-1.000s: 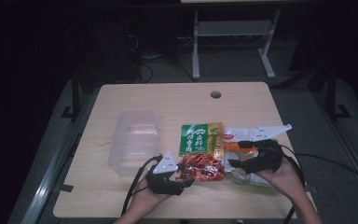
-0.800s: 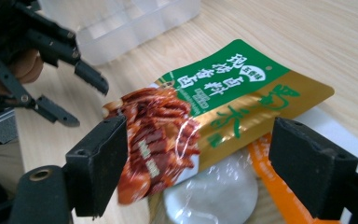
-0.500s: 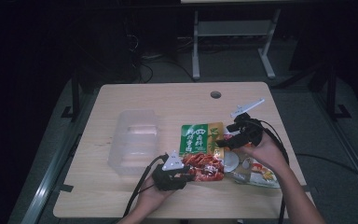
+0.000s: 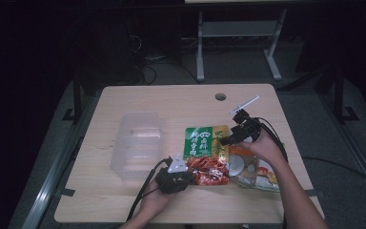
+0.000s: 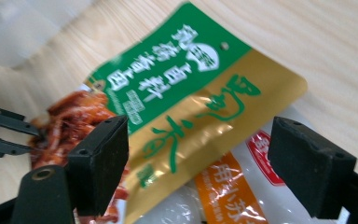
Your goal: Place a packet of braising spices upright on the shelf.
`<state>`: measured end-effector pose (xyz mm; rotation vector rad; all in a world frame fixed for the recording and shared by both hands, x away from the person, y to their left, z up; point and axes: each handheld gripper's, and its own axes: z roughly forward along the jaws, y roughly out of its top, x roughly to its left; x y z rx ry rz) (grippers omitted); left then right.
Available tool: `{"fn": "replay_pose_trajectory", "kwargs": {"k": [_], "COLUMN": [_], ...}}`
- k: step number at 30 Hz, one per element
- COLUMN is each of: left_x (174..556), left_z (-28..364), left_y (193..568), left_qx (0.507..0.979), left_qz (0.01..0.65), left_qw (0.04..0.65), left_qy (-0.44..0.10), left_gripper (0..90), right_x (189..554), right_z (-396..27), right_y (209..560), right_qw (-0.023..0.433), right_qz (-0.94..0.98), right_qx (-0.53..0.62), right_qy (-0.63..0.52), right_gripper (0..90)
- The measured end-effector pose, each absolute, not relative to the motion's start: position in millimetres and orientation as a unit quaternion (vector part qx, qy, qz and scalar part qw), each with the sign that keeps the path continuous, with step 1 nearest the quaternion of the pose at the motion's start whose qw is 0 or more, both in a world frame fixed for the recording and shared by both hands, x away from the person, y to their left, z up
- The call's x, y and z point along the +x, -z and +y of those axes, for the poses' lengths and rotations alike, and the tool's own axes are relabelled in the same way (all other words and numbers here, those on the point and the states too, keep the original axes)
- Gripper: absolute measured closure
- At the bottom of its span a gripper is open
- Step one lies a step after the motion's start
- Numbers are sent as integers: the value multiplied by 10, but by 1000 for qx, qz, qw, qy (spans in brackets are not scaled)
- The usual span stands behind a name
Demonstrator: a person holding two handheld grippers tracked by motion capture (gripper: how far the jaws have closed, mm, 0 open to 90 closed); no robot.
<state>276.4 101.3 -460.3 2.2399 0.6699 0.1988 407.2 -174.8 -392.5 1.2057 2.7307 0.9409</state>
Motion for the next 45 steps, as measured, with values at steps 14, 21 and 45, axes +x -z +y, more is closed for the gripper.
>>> {"fn": "replay_pose_trajectory", "kwargs": {"k": [14,21,45], "left_x": [2758,2757,2769], "left_z": [1000,1000,1107], "left_y": [4624,4629,4449], "left_qx": [879,879,833], "left_qz": [270,269,307], "left_qw": [386,386,454], "left_qy": [-74,-75,-74], "left_gripper": [776,775,414], "right_x": [4221,4233,3805], "right_z": [-1715,-1647,-1656], "right_y": [4167,4243,3727], "right_qw": [-45,-71,-22], "right_qz": [863,866,870], "right_qx": [430,426,339], "right_qy": [-261,-251,-356], "right_gripper": [266,482,900]}}
